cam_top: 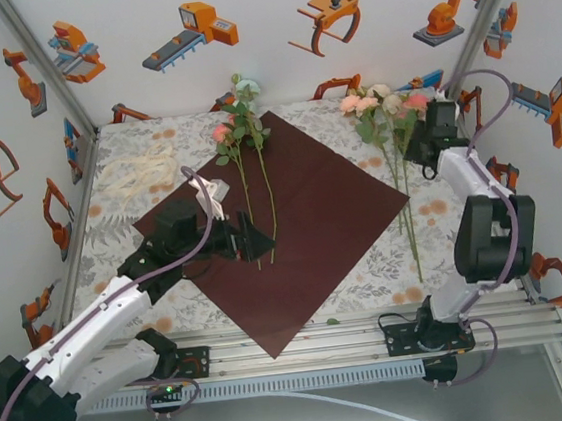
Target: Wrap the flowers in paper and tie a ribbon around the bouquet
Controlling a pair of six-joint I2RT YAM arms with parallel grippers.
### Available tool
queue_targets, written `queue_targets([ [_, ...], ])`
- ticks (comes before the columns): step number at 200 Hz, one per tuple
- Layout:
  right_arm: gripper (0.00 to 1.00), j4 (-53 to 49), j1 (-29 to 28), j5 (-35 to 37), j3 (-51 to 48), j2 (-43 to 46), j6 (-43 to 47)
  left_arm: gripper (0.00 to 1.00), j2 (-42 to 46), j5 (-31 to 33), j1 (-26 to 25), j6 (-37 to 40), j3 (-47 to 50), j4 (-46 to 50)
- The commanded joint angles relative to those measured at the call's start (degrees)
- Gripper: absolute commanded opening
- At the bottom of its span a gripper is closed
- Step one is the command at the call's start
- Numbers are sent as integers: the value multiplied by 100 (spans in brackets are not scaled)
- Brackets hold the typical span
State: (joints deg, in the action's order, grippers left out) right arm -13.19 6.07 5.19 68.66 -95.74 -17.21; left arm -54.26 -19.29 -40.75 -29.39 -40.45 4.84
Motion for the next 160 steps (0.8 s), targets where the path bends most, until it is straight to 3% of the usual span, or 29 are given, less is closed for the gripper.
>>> queue_targets([
  [1,43,-92,143,-443,471,-597,-100,97,27,176,-67,448,-231,195],
  [52,40,-471,149,-808,1442,-1795,190,97,62,565,-91,762,-249,692],
  [160,25,-981,144,-810,1959,-2436,173,97,-76,868,-91,885,-341,865],
])
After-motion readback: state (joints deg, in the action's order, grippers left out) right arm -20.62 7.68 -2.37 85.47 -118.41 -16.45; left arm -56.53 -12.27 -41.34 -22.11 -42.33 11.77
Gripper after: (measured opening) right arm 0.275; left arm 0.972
